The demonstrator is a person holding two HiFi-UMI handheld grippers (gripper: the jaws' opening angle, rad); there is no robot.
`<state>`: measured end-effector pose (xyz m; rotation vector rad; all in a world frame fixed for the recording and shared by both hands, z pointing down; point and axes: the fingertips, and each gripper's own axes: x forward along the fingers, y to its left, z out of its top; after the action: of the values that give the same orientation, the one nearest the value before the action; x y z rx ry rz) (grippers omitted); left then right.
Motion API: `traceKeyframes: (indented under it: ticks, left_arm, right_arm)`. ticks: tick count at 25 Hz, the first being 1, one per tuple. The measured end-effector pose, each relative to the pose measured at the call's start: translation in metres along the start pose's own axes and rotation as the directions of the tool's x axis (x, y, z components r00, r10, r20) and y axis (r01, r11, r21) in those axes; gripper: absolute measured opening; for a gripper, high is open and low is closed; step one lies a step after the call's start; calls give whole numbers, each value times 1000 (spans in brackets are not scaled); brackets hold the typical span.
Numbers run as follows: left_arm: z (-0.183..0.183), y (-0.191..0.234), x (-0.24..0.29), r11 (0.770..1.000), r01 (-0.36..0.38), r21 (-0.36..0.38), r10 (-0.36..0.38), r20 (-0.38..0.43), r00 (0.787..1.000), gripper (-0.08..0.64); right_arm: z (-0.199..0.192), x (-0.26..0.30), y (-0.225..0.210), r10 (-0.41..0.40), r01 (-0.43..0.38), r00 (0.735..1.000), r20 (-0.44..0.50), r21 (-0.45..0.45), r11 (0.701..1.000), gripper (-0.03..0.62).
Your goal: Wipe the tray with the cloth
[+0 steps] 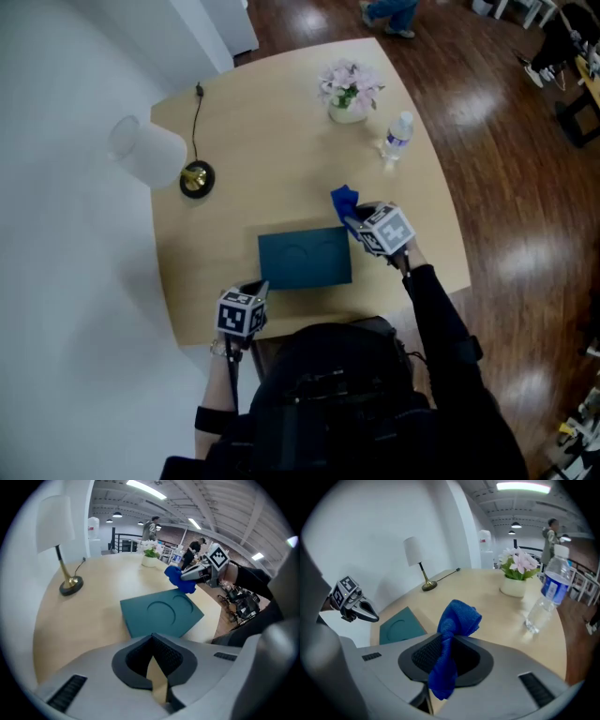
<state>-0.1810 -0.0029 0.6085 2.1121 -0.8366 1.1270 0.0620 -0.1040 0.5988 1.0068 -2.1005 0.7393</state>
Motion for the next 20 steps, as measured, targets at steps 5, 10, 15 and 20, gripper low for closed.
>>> traceKeyframes:
  ticks: [5, 10, 15, 20]
  left_arm:
    - [-47, -2, 22, 998, 25, -57, -30, -99, 995, 2]
    - [-54, -4, 46, 992, 7, -127, -22, -117, 993, 2]
    - [-46, -5, 47, 984, 25, -174, -43, -101, 994, 2]
    - [-24, 24, 50, 993, -41, -112, 30, -98, 995, 2]
  right_arm:
    - [18, 43, -11, 29, -43, 995, -99, -145, 989, 81]
    - [1, 67, -8, 75, -118, 975, -208, -199, 973, 81]
    - [-16, 67, 2, 121, -159, 967, -225, -159, 974, 81]
    - [-32, 49, 7, 118, -141, 971, -208, -100, 985, 80]
